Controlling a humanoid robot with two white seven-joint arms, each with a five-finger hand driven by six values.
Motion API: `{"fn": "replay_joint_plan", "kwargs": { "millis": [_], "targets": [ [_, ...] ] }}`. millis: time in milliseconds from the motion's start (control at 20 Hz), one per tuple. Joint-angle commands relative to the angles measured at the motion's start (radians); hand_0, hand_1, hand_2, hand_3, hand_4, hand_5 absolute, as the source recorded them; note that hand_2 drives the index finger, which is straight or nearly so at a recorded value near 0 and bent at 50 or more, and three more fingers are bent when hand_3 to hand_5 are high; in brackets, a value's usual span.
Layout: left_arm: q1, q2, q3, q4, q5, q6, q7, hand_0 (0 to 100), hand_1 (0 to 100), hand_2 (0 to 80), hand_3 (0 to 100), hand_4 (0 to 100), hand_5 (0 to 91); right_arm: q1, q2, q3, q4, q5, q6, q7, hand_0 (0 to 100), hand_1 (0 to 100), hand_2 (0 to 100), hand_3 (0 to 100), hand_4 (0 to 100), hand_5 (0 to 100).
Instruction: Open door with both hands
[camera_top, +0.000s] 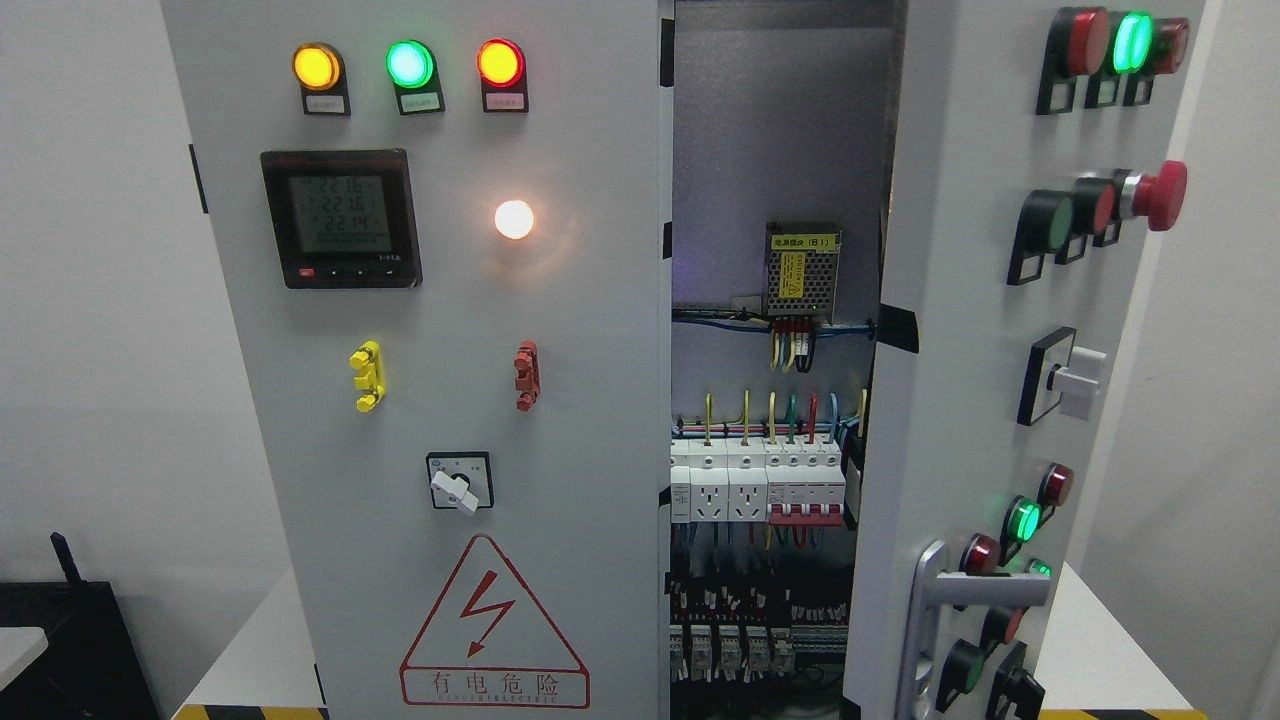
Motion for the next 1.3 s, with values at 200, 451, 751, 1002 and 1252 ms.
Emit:
{"fn": "replay_joint_plan", "kwargs": {
  "millis": [200, 451, 751, 1002, 1252],
  "targets": [
    [0.000, 0.000, 0.011, 0.000, 0.028, -0.005, 0.000, 0, 0, 0.0, 0, 0, 0.0, 0.000, 0.000, 0.000, -0.028, 0.000, 0.000, 0.000, 38, 0, 0, 0, 0, 0],
    [0.000, 0.000, 0.011, 0.000, 0.028, -0.006, 0.000, 0, 0, 0.0, 0, 0, 0.0, 0.000, 0.000, 0.000, -0.028, 0.000, 0.000, 0.000, 38, 0, 0, 0, 0, 0],
    [0.000, 0.000, 0.009, 0.000, 0.028, -0.005, 0.000, 0, 0, 0.0, 0, 0, 0.0, 0.000, 0.000, 0.000, -0.028, 0.000, 0.000, 0.000, 38, 0, 0, 0, 0, 0],
    [0.000, -0.001, 0.011, 0.006, 0.029, -0.002, 0.000, 0, 0, 0.0, 0, 0, 0.0, 0.000, 0.000, 0.000, -0.028, 0.000, 0.000, 0.000, 38, 0, 0, 0, 0, 0],
    [0.061, 0.008, -0.030, -0.079, 0.018, -0.006, 0.000, 0, 0, 0.0, 0, 0, 0.0, 0.000, 0.000, 0.000, -0.028, 0.000, 0.000, 0.000, 38, 0, 0, 0, 0, 0]
  ]
}}
